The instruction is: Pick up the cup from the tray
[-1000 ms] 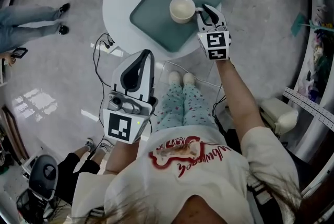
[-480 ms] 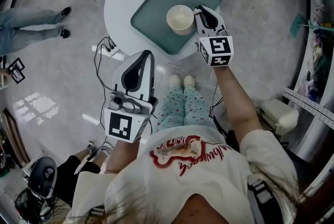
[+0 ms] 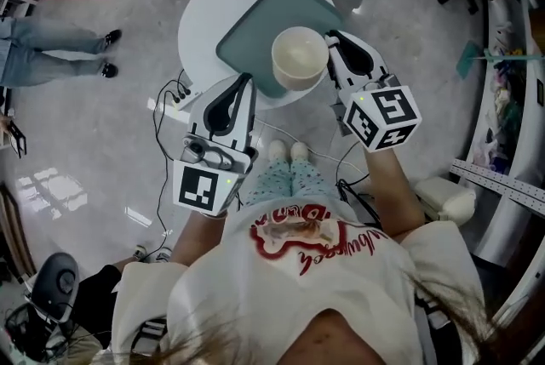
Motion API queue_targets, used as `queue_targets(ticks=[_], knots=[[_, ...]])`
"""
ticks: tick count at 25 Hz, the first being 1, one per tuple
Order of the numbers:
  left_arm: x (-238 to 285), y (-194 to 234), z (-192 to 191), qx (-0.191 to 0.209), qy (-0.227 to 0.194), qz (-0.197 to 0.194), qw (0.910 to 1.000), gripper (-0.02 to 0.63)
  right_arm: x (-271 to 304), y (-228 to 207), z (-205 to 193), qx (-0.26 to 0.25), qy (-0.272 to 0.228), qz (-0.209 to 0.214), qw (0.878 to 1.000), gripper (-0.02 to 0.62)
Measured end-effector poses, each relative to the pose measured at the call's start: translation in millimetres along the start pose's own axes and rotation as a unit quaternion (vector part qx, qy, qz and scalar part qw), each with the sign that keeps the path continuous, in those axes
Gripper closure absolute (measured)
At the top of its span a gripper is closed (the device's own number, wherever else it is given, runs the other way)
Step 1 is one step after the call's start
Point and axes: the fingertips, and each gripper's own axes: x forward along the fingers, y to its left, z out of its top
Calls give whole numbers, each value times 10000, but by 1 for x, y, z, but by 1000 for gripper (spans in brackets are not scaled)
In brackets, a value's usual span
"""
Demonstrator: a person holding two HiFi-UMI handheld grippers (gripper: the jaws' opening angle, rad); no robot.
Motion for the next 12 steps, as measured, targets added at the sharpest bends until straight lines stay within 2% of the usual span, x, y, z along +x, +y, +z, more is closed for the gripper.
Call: queue_targets(ticks=[3,6,12], knots=[[0,6,13,58,-111,90,9999,592,-27,6,19,-111,17,36,9999,547],[-5,10,20,146,-141,190,9996,592,-50,10,34,-249,-173,20,9995,546],[-3,-3,29,233,-205,297,9991,592,-70,15,54,-171,-443,148,9988,547]])
